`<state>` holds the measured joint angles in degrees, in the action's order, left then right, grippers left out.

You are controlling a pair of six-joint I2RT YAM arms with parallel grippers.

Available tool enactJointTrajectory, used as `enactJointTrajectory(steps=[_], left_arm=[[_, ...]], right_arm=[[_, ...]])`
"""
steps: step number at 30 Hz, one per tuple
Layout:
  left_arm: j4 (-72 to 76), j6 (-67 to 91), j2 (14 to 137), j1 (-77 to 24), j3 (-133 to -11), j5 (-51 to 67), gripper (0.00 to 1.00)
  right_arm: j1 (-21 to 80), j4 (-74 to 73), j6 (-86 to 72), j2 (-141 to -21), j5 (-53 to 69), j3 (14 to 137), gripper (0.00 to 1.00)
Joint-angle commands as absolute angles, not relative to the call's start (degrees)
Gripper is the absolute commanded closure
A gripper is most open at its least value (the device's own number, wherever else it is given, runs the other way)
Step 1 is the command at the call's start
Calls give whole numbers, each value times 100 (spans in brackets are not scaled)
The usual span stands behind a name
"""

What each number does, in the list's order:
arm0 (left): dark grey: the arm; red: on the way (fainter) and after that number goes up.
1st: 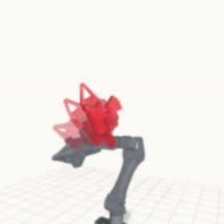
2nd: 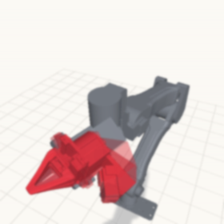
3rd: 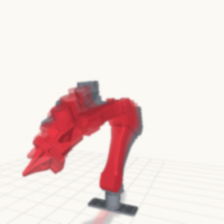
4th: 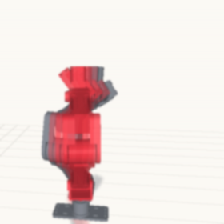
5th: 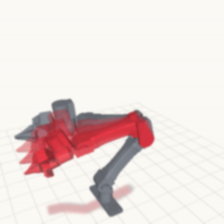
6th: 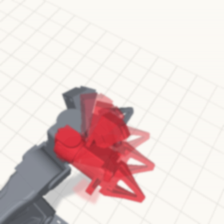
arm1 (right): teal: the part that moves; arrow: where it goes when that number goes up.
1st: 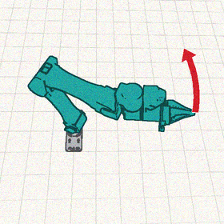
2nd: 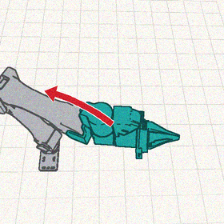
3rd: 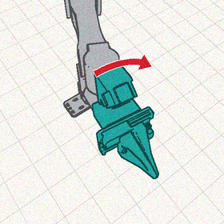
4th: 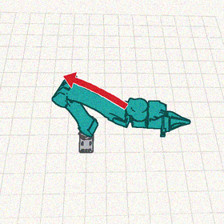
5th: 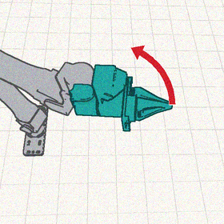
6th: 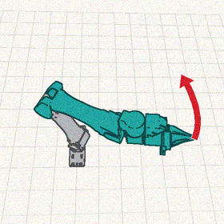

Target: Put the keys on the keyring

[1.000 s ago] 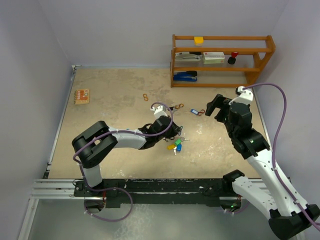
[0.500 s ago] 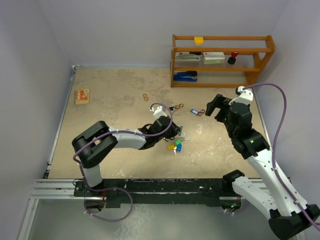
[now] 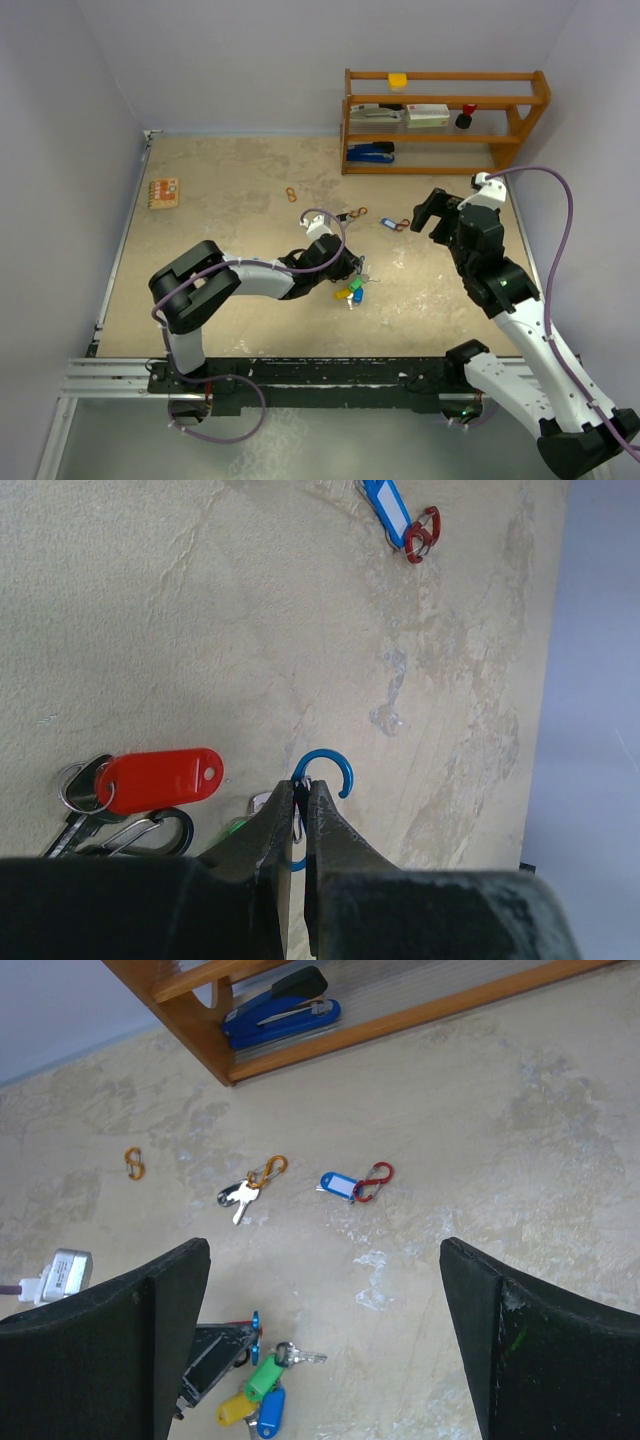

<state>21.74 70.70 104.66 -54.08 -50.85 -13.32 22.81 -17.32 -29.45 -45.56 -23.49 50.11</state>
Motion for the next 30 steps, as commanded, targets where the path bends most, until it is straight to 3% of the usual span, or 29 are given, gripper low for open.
enactJointTrajectory(steps=[1, 30], left_arm=[[2405, 7237, 10535, -5432, -5115, -1251, 100], [2511, 7290, 10731, -5438, -5114, -1045, 100]], right_arm=[[2275, -1633, -3001, -4458, -2505, 5045, 0], [2276, -1626, -2995, -4474, -2505, 5041, 0]])
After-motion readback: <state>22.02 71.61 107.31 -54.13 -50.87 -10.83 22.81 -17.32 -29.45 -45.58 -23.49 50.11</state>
